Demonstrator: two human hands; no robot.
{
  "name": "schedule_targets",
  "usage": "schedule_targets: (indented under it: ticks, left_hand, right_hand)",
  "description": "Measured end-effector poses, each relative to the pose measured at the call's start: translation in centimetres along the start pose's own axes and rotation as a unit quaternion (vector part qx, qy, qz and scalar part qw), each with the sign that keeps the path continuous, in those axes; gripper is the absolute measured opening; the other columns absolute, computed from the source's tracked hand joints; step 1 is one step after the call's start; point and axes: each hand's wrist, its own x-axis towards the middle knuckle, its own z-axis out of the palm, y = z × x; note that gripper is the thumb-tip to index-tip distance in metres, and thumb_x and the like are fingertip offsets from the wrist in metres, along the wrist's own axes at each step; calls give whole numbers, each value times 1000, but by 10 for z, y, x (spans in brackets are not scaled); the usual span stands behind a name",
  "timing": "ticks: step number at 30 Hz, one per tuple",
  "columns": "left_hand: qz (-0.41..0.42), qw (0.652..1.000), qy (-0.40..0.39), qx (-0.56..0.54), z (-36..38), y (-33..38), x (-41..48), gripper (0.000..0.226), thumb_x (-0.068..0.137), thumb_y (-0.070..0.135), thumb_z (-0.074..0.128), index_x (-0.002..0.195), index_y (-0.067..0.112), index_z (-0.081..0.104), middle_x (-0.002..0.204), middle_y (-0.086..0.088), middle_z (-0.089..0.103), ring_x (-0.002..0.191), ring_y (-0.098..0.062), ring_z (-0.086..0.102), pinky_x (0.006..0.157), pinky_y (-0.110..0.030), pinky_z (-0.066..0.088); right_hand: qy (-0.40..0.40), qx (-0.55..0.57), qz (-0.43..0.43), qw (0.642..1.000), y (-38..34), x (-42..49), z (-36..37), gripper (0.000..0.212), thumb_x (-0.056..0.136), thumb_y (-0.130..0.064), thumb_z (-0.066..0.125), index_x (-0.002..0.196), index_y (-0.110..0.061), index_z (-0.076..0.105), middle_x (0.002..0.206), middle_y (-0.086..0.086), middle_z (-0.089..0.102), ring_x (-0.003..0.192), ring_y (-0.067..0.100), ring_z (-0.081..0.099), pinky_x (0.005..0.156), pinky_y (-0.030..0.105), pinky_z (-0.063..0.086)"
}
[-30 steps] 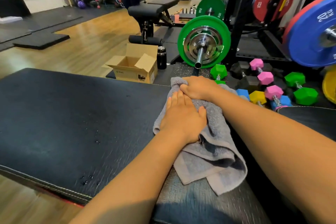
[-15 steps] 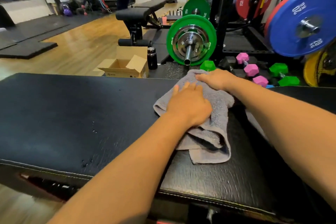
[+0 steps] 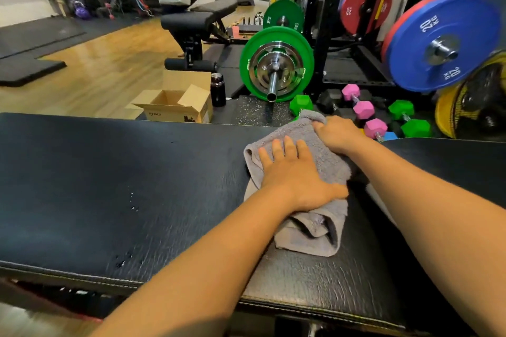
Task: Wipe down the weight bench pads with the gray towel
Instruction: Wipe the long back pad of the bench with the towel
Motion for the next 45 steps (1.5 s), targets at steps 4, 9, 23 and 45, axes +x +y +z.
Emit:
schedule_targets:
  ticks: [4, 9, 23, 45]
  left_hand:
    - [78, 997, 14, -15, -16, -18, 30, 101, 80, 60, 58, 153, 13, 7, 161, -12, 0, 148, -28, -4, 117, -48, -3]
    - [152, 988, -30, -16, -31, -23, 14, 99, 64, 58, 42, 151, 15, 21, 160, -8, 13, 147, -20, 10, 118, -35, 6]
    - [227, 970, -18, -89, -8, -31, -43, 87, 68, 47, 42, 149, 16, 28, 158, -2, 22, 145, -11, 8, 114, -22, 0]
    - [222, 971, 32, -77, 4, -19, -77, 80, 67, 52, 31, 140, 21, 44, 150, -2, 39, 144, -18, 22, 119, -32, 9]
  right_hand:
    - [4, -2, 38, 999, -3, -6, -6, 46, 104, -29, 29, 129, 4, 51, 136, 27, 49, 125, 42, 45, 95, 38, 38]
    - [33, -19, 65, 997, 7, -57, -9, 34, 98, -13, 38, 123, 3, 53, 127, 23, 54, 118, 39, 51, 83, 37, 40]
    - [45, -25, 86, 995, 21, -144, 2, 37, 95, -16, 42, 127, 2, 40, 121, 32, 54, 109, 45, 53, 84, 44, 44]
    - [91, 76, 53, 992, 28, -169, 13, 40, 94, -15, 40, 133, -5, 43, 112, 30, 59, 102, 46, 55, 77, 43, 41]
